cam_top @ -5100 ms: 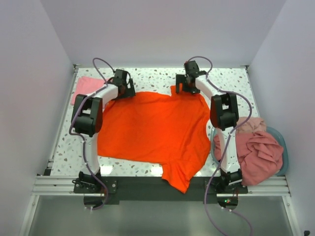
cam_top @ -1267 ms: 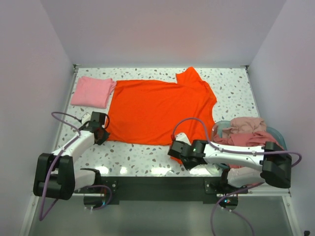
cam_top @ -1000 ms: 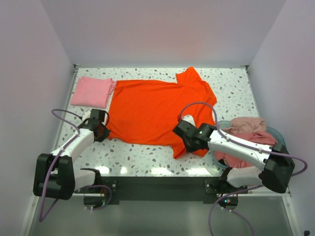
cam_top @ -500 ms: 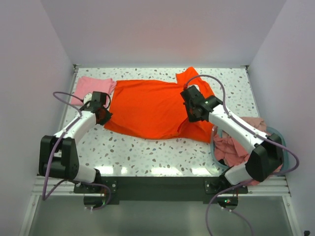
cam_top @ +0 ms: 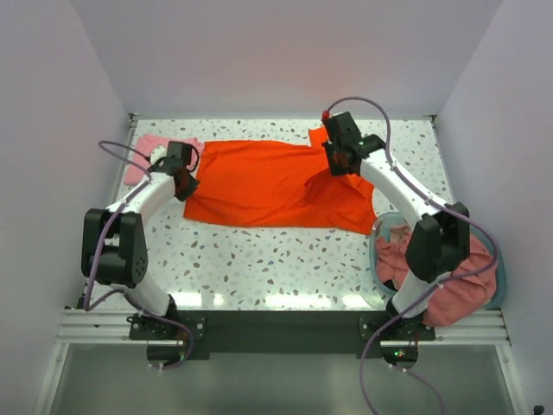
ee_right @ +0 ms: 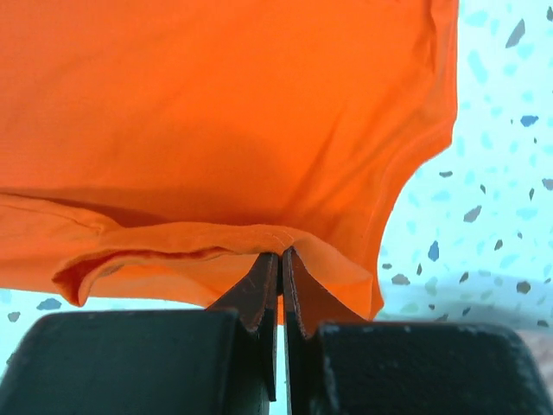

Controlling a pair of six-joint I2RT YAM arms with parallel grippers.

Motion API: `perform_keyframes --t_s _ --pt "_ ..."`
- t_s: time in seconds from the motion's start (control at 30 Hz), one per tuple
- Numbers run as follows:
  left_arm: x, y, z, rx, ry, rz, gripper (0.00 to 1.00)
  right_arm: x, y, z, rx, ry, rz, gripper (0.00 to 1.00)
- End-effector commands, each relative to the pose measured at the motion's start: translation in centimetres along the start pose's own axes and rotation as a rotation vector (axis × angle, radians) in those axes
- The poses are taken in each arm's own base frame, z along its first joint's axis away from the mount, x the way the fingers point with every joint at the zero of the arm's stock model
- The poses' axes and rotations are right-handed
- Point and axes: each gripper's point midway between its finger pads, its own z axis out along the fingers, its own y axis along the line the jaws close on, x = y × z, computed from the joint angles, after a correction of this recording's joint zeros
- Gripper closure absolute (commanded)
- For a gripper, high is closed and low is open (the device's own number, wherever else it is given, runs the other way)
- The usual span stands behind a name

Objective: Fold and stack the t-shirts
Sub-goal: Fold the tshirt

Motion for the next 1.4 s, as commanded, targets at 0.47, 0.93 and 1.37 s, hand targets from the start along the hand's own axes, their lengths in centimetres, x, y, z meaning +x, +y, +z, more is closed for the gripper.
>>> perform_keyframes --t_s 0.47,0.93,1.37 --pt "-3.8 -1.1 2.0 -0.114 -0.073 -0.058 0.14 -4.8 -0.9 9.8 0.086 0.099 -0.013 0.57" --pt "1.8 -3.9 -0.8 0.139 0.073 0.101 0.0 3.9 4.1 4.5 -0.249 0.102 0.239 0.01" --pt "8.8 -2.5 4.0 0.103 0.261 0.171 0.0 11.4 4.3 8.8 -0.175 0.284 0.167 0.01"
